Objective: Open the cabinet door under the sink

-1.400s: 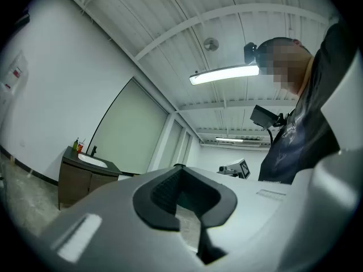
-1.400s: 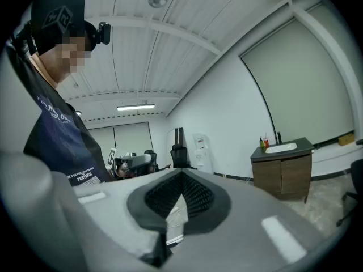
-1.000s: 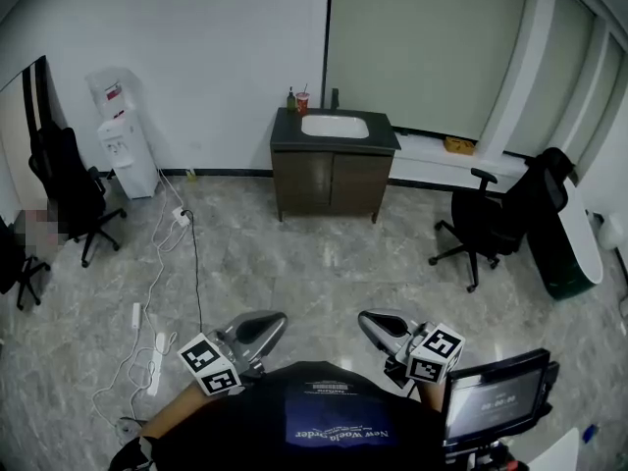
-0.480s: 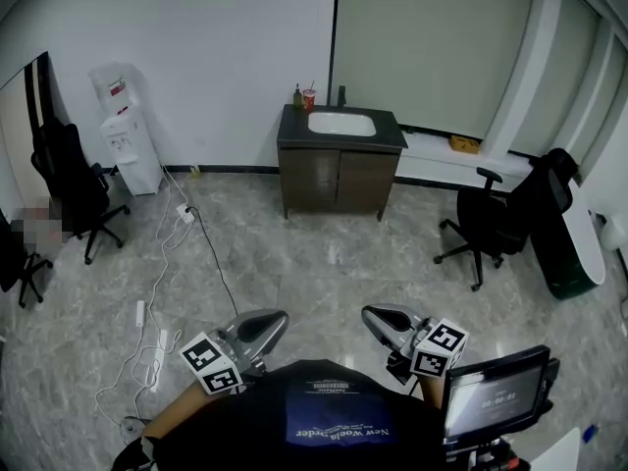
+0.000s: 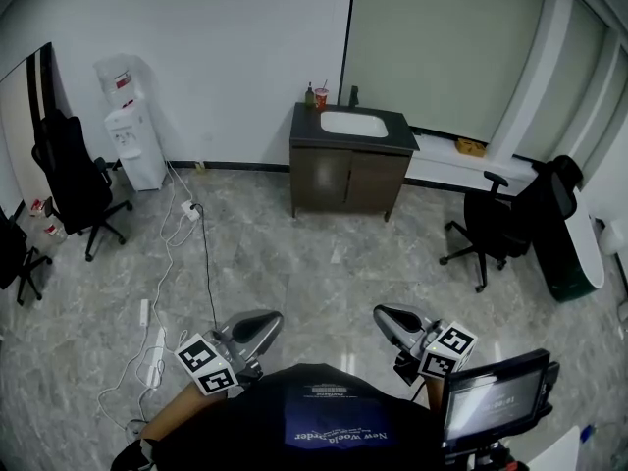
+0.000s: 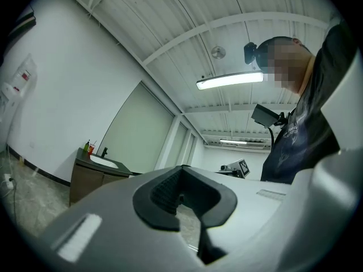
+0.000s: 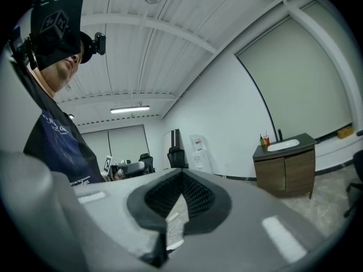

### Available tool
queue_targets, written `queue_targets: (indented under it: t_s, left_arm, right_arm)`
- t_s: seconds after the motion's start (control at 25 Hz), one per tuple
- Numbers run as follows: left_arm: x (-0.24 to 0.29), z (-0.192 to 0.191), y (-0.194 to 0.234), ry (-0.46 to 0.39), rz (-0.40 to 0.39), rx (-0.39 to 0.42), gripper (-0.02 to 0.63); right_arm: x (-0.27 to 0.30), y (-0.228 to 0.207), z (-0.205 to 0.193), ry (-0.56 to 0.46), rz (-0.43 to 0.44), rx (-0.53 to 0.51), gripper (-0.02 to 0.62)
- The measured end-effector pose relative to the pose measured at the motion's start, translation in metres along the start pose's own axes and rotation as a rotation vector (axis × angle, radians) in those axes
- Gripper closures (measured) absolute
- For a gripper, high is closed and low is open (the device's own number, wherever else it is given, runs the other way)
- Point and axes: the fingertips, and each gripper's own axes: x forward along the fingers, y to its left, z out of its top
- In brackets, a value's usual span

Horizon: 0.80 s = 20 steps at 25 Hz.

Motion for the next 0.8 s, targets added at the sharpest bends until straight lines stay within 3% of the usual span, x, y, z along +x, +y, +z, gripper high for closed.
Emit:
queue_targets:
  t_s: [0.24,0.48,0.72,0.8]
  left_arm:
    - [0.011,-0.002,0.024,0.023,0.000,0.004,0.605]
    - [0.071,0.002,0.052,0.033,0.027,0.027,0.606]
    - [0.120,-0.016,0.061,0.013,0.048,0.059,0.605]
    - [0.157,-0.011,0.069,0.015,0.059,0.062,0.605]
  right_arm:
    - [0.007,-0.021,-0.007,-0.001,-0.024,0.020,0.595]
    - [0.005,-0.088,0.012,-0.008,-0.005,0.045,0.595]
    - [-0.008,-0.145,0.012,-0.014,0.046,-0.007,0.595]
    - [-0.014,-0.180,0.032,-0.019,0.056,-0.018,0.595]
